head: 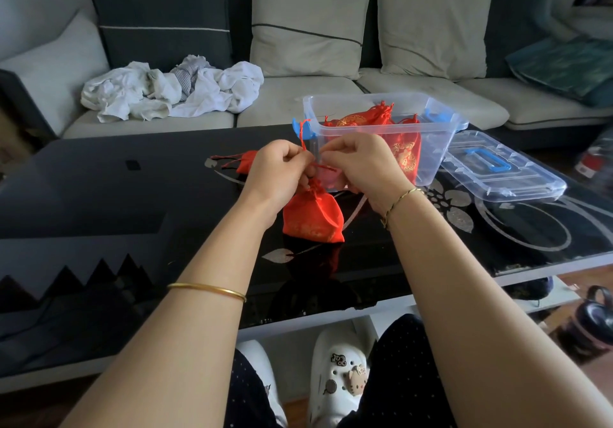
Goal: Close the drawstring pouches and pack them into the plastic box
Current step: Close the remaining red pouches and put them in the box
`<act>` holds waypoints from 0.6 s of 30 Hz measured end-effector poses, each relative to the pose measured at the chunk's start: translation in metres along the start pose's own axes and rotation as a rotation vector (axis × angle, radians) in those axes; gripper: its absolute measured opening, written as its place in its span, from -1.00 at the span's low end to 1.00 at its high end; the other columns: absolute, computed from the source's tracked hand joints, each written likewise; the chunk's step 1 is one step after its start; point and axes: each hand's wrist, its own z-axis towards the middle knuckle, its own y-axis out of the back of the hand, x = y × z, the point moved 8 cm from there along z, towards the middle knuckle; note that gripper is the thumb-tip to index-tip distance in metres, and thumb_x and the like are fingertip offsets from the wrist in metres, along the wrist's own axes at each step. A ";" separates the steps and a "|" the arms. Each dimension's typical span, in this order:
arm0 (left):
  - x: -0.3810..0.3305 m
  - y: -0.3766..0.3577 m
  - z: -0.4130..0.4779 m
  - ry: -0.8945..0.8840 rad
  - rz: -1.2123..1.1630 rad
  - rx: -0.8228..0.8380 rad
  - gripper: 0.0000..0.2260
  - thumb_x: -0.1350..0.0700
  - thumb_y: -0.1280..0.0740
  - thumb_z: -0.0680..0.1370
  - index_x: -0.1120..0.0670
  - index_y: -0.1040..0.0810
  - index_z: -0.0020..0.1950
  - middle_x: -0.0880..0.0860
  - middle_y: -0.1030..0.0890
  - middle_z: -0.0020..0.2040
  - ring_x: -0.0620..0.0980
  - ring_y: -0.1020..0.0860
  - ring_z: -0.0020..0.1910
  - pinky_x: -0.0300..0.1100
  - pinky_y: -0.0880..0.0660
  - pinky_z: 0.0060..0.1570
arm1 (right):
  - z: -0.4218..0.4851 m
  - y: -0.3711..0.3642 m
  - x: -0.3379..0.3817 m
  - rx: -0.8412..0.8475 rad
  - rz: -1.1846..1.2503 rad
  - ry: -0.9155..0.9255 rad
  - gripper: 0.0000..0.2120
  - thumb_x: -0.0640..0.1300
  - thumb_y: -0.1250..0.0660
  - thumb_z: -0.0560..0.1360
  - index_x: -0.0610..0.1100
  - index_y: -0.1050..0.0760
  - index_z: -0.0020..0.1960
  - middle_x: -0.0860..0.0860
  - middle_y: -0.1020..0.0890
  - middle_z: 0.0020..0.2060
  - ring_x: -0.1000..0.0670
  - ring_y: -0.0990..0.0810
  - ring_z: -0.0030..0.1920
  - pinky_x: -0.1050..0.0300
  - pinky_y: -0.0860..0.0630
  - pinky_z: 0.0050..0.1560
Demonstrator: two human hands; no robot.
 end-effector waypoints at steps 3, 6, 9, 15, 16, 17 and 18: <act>-0.002 -0.001 -0.001 -0.006 -0.006 0.017 -0.89 0.21 -0.26 0.56 0.14 -0.53 -0.15 0.04 -0.56 -0.34 -0.09 -0.48 -0.40 -0.07 -0.50 -0.18 | 0.001 0.000 0.003 0.025 0.154 -0.035 -0.85 -0.33 -0.26 0.49 -0.25 -0.54 0.03 -0.14 -0.59 -0.40 -0.02 -0.51 -0.49 0.19 -0.41 -0.45; -0.006 -0.002 -0.003 -0.031 0.007 0.034 -0.87 0.15 -0.29 0.56 0.15 -0.55 -0.16 0.10 -0.60 -0.30 0.00 -0.54 -0.32 0.05 -0.55 -0.10 | -0.001 -0.012 0.004 0.137 0.120 -0.054 -0.80 -0.37 -0.18 0.53 -0.28 -0.53 0.08 -0.27 -0.63 -0.27 -0.16 -0.61 -0.30 0.05 -0.57 -0.25; -0.009 -0.002 -0.005 -0.052 0.020 0.029 -0.85 0.12 -0.30 0.56 0.14 -0.55 -0.18 0.15 -0.62 -0.26 0.03 -0.55 -0.30 0.08 -0.55 -0.08 | -0.003 -0.018 0.006 0.163 0.072 -0.011 -0.76 -0.41 -0.12 0.52 -0.32 -0.55 0.02 -0.27 -0.64 -0.22 -0.08 -0.62 -0.31 0.16 -0.58 -0.31; -0.014 0.005 -0.006 -0.087 0.053 -0.062 -0.89 0.19 -0.29 0.56 0.10 -0.51 -0.17 0.10 -0.60 -0.29 0.00 -0.55 -0.33 0.05 -0.57 -0.10 | -0.001 -0.008 0.010 0.066 -0.036 0.079 -0.84 -0.38 -0.18 0.47 -0.20 -0.50 -0.11 -0.14 -0.60 -0.33 -0.01 -0.58 -0.40 0.21 -0.56 -0.38; -0.013 0.007 -0.006 -0.084 0.058 -0.080 -0.88 0.21 -0.28 0.56 0.09 -0.50 -0.18 0.09 -0.60 -0.31 0.00 -0.55 -0.35 0.05 -0.57 -0.10 | -0.001 -0.007 0.010 0.062 -0.046 0.093 -0.86 -0.37 -0.21 0.46 -0.19 -0.49 -0.13 -0.12 -0.59 -0.34 0.00 -0.57 -0.40 0.17 -0.58 -0.35; -0.011 0.009 -0.005 -0.078 0.058 -0.093 -0.88 0.22 -0.27 0.56 0.10 -0.51 -0.18 0.09 -0.59 -0.31 0.00 -0.55 -0.37 0.05 -0.58 -0.11 | -0.001 -0.007 0.010 0.062 -0.060 0.114 -0.88 -0.36 -0.25 0.44 -0.17 -0.49 -0.14 -0.10 -0.58 -0.35 0.00 -0.56 -0.40 0.12 -0.59 -0.30; -0.010 0.010 -0.005 -0.071 0.056 -0.101 -0.88 0.22 -0.27 0.56 0.11 -0.51 -0.17 0.10 -0.59 -0.32 -0.01 -0.55 -0.38 0.04 -0.58 -0.12 | -0.002 -0.008 0.011 0.061 -0.083 0.141 -0.89 -0.35 -0.31 0.41 -0.15 -0.49 -0.16 -0.08 -0.58 -0.35 0.00 -0.55 -0.38 0.06 -0.59 -0.25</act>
